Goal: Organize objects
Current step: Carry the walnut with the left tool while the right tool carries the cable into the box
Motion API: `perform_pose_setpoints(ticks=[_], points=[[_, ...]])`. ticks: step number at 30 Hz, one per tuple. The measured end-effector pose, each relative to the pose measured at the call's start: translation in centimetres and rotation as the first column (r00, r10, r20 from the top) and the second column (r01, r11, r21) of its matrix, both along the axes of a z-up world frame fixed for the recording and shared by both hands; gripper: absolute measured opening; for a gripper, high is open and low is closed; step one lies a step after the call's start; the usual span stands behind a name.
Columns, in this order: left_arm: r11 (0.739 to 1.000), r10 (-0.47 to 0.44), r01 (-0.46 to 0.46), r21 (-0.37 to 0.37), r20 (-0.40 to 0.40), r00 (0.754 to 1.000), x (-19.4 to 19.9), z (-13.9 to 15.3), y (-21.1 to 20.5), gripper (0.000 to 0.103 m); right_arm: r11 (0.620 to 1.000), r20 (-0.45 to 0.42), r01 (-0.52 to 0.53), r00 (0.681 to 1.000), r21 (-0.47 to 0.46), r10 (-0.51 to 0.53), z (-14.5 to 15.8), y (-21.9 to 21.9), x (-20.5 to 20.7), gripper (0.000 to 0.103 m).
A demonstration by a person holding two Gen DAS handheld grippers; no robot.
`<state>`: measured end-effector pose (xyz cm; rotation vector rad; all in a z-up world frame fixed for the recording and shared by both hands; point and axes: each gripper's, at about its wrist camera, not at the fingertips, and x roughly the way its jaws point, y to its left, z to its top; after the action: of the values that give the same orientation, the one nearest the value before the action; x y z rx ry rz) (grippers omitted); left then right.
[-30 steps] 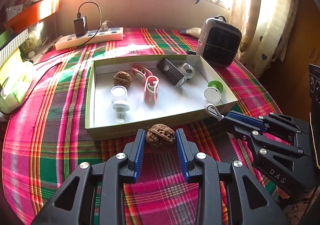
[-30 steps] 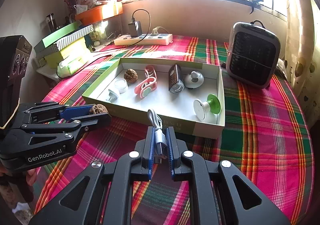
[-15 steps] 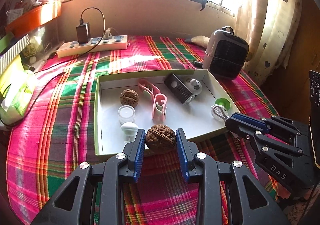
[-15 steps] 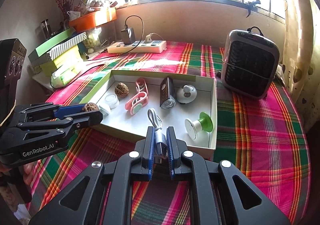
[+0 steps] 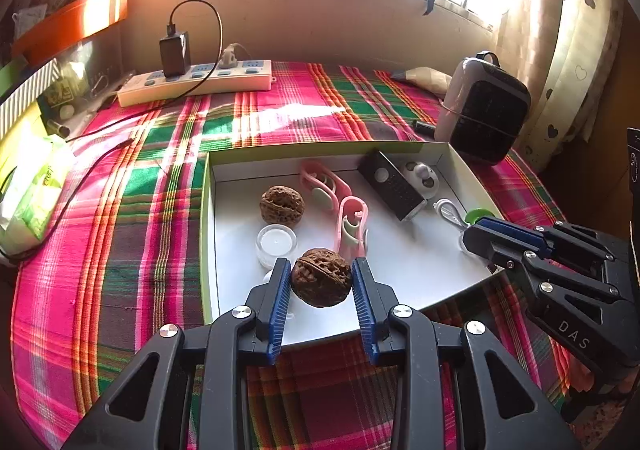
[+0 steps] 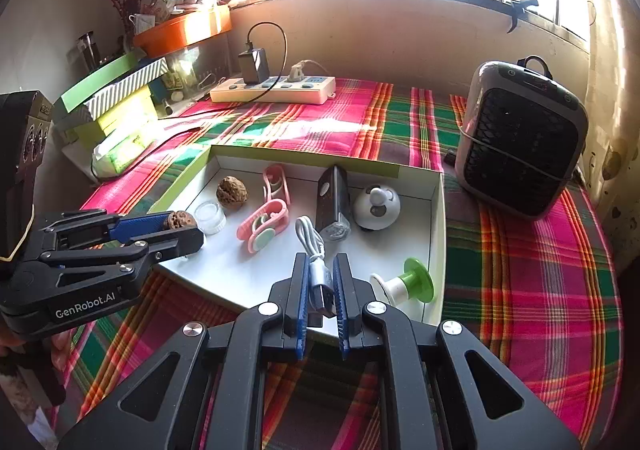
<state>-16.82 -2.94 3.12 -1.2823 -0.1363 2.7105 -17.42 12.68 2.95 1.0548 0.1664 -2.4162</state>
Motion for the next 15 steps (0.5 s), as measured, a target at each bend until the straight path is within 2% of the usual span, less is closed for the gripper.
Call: perform_pose_setpoints(ticks=[15], points=[[1.0, -0.007, 0.007, -0.02, -0.004, 1.0, -1.2, -0.2, 0.4, 0.029, 0.999, 0.039, -0.033, 0.999, 0.024, 0.032, -1.2, -1.1, -1.7, 0.012]])
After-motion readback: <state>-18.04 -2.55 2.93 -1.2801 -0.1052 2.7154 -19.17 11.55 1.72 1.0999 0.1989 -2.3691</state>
